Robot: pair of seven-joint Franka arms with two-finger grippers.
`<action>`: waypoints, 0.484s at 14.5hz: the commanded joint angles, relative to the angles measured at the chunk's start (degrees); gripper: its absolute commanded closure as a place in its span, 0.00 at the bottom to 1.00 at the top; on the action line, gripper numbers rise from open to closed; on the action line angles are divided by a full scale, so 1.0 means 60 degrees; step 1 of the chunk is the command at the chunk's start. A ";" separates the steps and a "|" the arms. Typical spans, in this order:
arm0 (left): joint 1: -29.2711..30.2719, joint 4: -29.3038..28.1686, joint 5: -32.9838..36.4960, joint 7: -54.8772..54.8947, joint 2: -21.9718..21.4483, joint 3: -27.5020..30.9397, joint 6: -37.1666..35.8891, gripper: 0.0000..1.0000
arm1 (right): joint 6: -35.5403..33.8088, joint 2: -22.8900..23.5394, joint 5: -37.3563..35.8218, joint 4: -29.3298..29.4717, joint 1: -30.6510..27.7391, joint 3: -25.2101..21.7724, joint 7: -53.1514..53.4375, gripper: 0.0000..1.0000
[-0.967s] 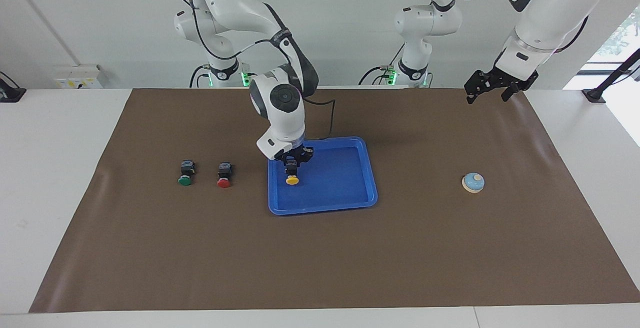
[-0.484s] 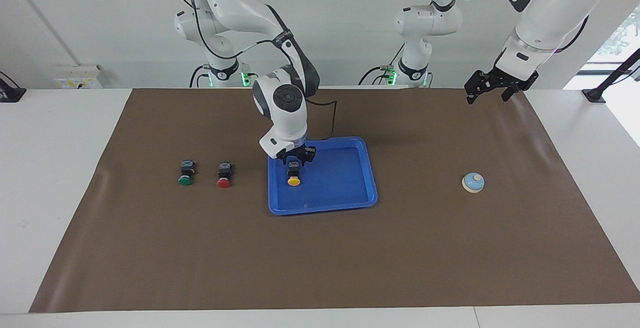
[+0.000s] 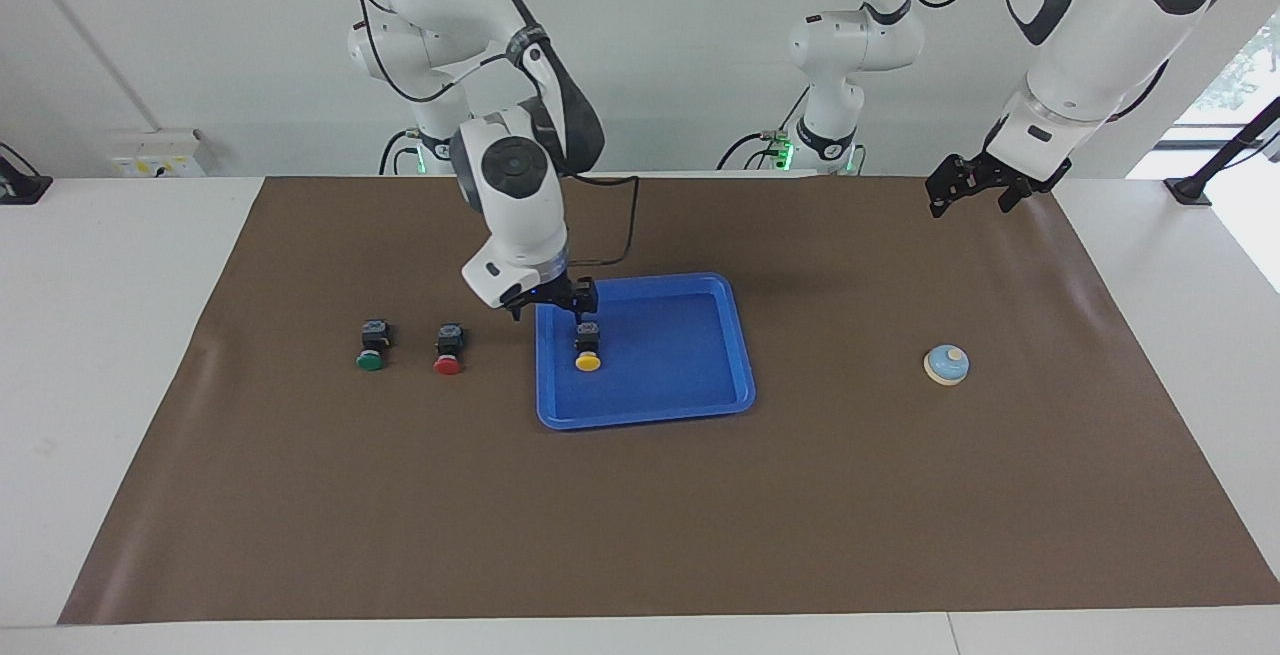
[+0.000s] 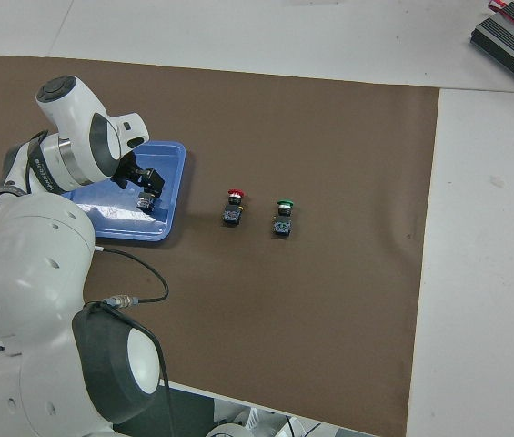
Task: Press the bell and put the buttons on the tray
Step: 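Carry the yellow button into the blue tray and release it, then grasp the green button with the right gripper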
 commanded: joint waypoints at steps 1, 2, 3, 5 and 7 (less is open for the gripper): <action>-0.0031 0.0255 -0.0027 -0.0001 0.0110 0.0055 -0.0173 0.00 | -0.0414 -0.0354 0.0034 -0.0160 -0.1208 0.0079 -0.0746 0.00; -0.0045 0.0241 -0.0027 -0.0001 0.0095 0.0084 -0.0159 0.00 | -0.0516 -0.0398 0.0005 -0.0189 -0.1589 0.0079 -0.0965 0.00; -0.0031 0.0226 -0.0013 0.0013 0.0066 0.0084 -0.0144 0.00 | -0.0590 -0.0457 0.0005 -0.0349 -0.1941 0.0079 -0.1330 0.00; 0.0028 0.0240 -0.0013 -0.0001 0.0066 0.0069 -0.0100 0.00 | -0.0489 -0.0618 -0.0010 -0.0729 -0.2571 0.0079 -0.2077 0.00; 0.0057 0.0226 -0.0013 0.0013 0.0008 0.0040 -0.0085 0.00 | -0.0096 -0.0749 -0.0025 -0.1197 -0.2969 0.0079 -0.2533 0.00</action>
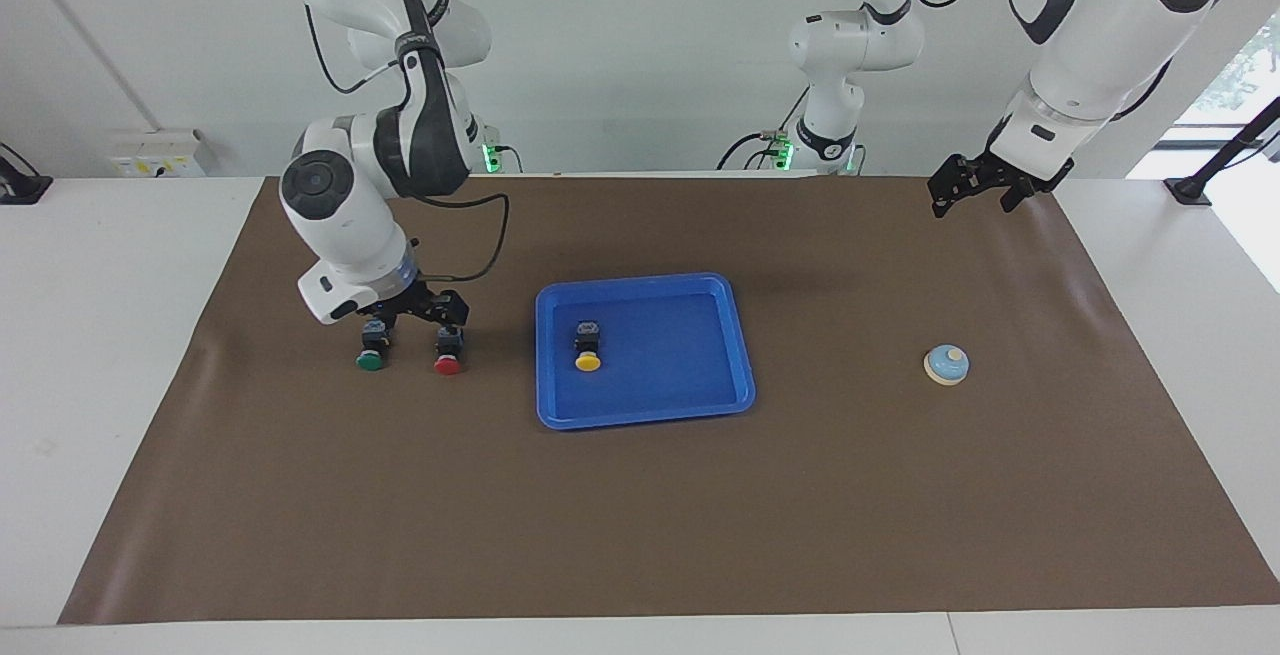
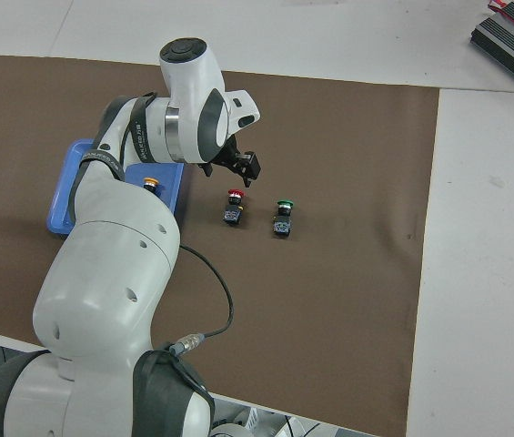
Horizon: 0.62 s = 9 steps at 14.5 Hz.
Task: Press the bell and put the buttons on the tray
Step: 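Grasp the green button with the right gripper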
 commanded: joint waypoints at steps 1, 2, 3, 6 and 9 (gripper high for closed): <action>0.0054 0.0202 -0.0013 0.0013 -0.0034 -0.0005 -0.0097 0.00 | 0.0812 -0.0513 -0.0012 -0.1156 -0.0527 0.0132 -0.0487 0.00; 0.0054 0.0187 -0.0013 0.0013 -0.0049 -0.0019 -0.0097 0.00 | 0.1105 -0.0659 -0.0012 -0.1580 -0.0673 0.0132 -0.0473 0.00; 0.0040 0.0187 -0.0013 0.0013 -0.0194 -0.0034 -0.0097 0.00 | 0.1355 -0.0718 -0.0026 -0.1860 -0.0689 0.0118 -0.0488 0.00; 0.0054 0.0070 -0.0013 -0.0002 -0.0357 -0.0049 -0.0141 0.00 | 0.1547 -0.0894 -0.0946 -0.2331 -0.0995 0.0132 -0.0735 0.00; 0.0054 0.0070 -0.0013 -0.0001 -0.0357 -0.0049 -0.0141 0.00 | 0.2320 -0.1040 -0.0993 -0.2885 -0.1406 0.0132 -0.1891 0.00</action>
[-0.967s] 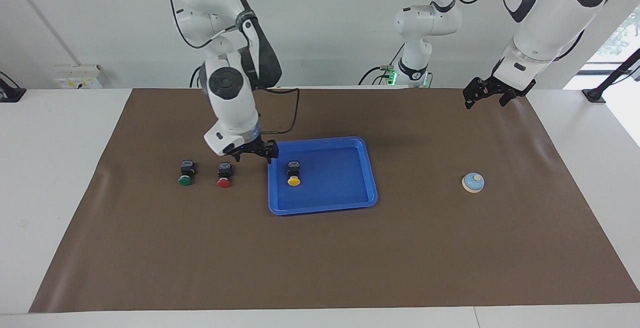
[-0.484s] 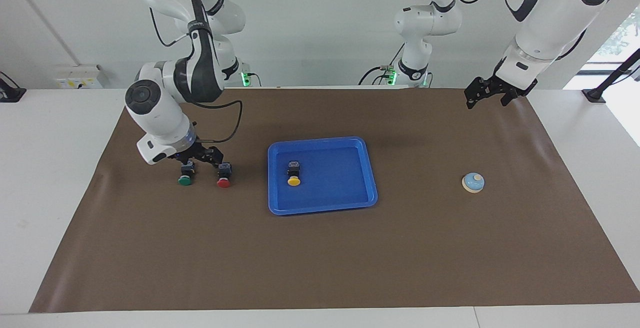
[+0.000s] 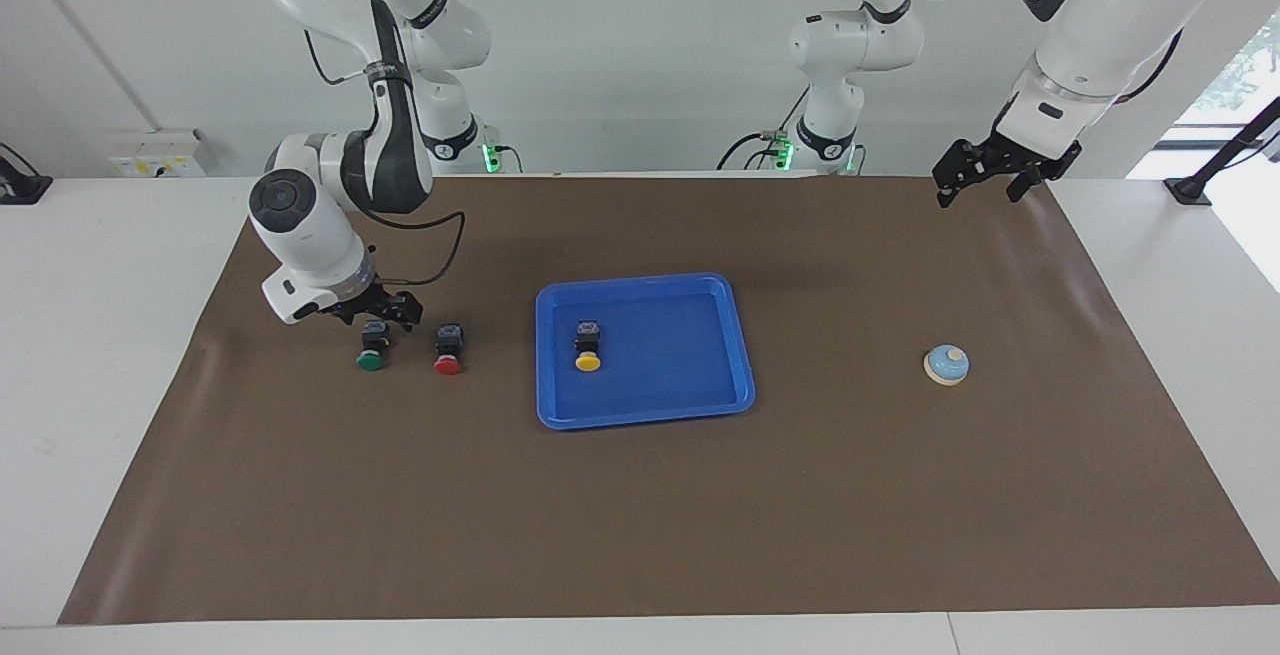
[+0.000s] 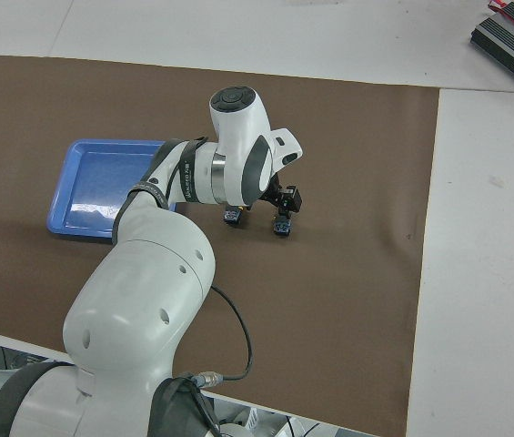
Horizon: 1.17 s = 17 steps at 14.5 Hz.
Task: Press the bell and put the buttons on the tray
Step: 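Grasp the green button with the right gripper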
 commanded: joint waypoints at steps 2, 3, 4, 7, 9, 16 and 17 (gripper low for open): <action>0.0054 -0.0029 -0.0013 -0.0001 -0.0097 -0.0028 -0.0124 0.00 | 0.1456 -0.0587 -0.0153 -0.1326 -0.0437 0.0131 -0.0788 0.00; 0.0054 -0.0029 -0.0013 -0.0001 -0.0097 -0.0028 -0.0124 0.00 | 0.1735 -0.0603 -0.0153 -0.1503 -0.0466 0.0131 -0.0788 0.00; 0.0054 -0.0029 -0.0013 -0.0016 -0.0097 -0.0028 -0.0124 0.00 | 0.1869 -0.0603 -0.0153 -0.1548 -0.0510 0.0131 -0.0774 0.00; 0.0054 -0.0029 -0.0013 -0.0001 -0.0097 -0.0028 -0.0124 0.00 | 0.2104 -0.0530 -0.0153 -0.1665 -0.0583 0.0145 -0.0730 0.00; 0.0054 -0.0029 -0.0013 -0.0001 -0.0097 -0.0028 -0.0124 0.00 | 0.2337 -0.0413 -0.0153 -0.1724 -0.0612 0.0145 -0.0759 0.00; 0.0054 -0.0029 -0.0013 -0.0016 -0.0097 -0.0028 -0.0124 0.00 | 0.3144 -0.0018 -0.0050 -0.1812 -0.0656 0.0160 -0.0788 0.00; 0.0054 -0.0029 -0.0013 -0.0002 -0.0097 -0.0028 -0.0124 0.00 | 0.3145 -0.0017 -0.0050 -0.1812 -0.0685 0.0174 -0.0846 0.00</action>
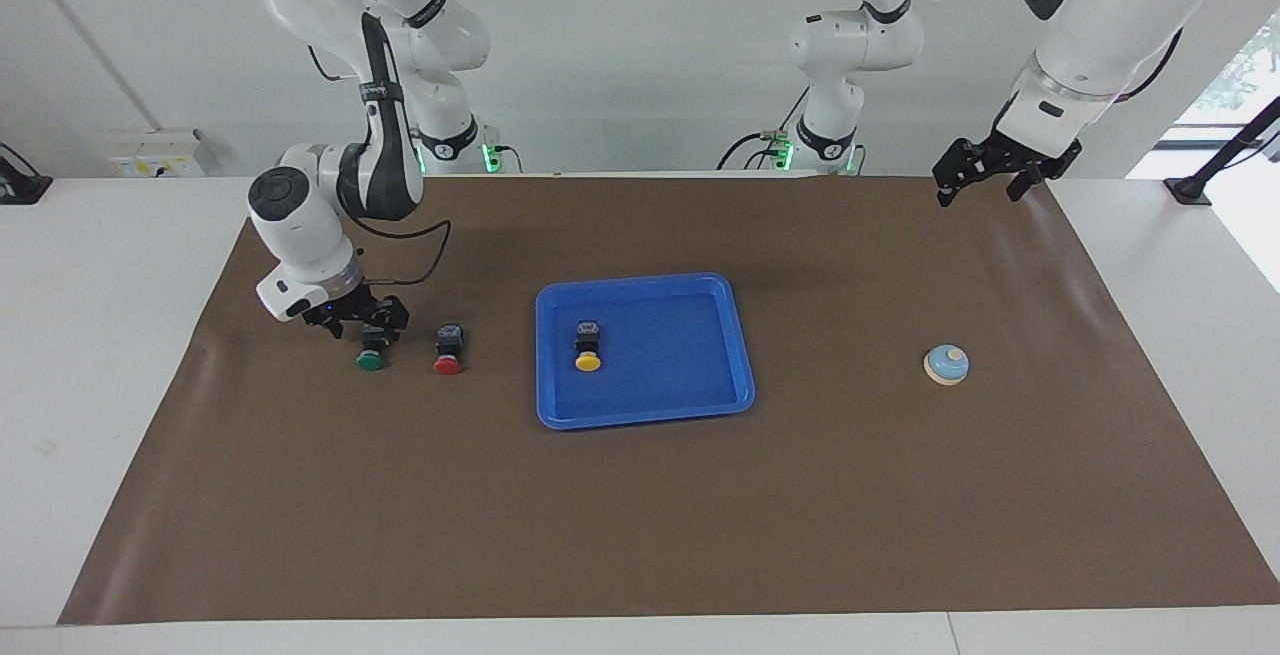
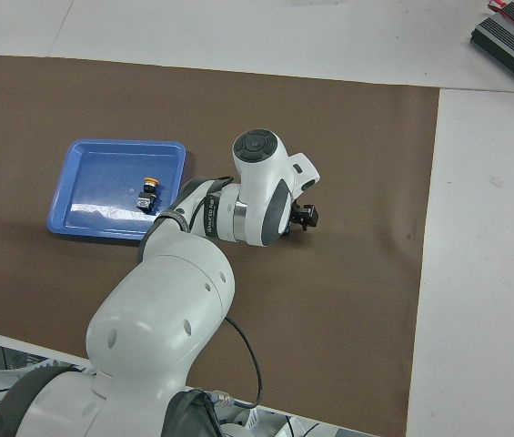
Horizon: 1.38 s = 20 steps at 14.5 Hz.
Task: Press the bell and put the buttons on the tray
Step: 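Grasp the green button with the right gripper, then carry the green button into the tray beside the yellow one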
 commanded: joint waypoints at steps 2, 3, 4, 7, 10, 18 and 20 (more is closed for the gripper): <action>0.0054 -0.0029 -0.0013 -0.0001 -0.0098 -0.0027 -0.0124 0.00 | 0.0288 0.0066 -0.0049 -0.0111 -0.0178 0.0114 -0.0353 0.00; 0.0054 -0.0029 -0.0013 -0.0001 -0.0098 -0.0027 -0.0124 0.00 | 0.0288 0.0067 -0.0020 -0.0111 -0.0149 0.0114 -0.0353 0.00; 0.0054 -0.0029 -0.0013 -0.0001 -0.0098 -0.0027 -0.0124 0.00 | 0.0288 0.0067 0.0024 -0.0111 -0.0134 0.0114 -0.0324 0.02; 0.0054 -0.0029 -0.0013 -0.0016 -0.0098 -0.0027 -0.0124 0.00 | 0.0303 0.0067 0.0024 -0.0199 -0.0120 0.0114 -0.0367 0.28; 0.0054 -0.0029 -0.0013 -0.0016 -0.0098 -0.0027 -0.0124 0.00 | 0.0347 0.0067 0.0024 -0.0229 -0.0105 0.0114 -0.0382 0.80; 0.0040 -0.0029 -0.0013 -0.0001 -0.0098 -0.0027 -0.0124 0.00 | -0.1848 -0.0022 0.0361 0.1556 -0.0076 0.1971 0.1091 1.00; 0.0054 -0.0029 -0.0013 -0.0001 -0.0098 -0.0027 -0.0124 0.00 | -0.2273 0.0066 0.0361 0.2141 0.0214 0.2544 0.1988 1.00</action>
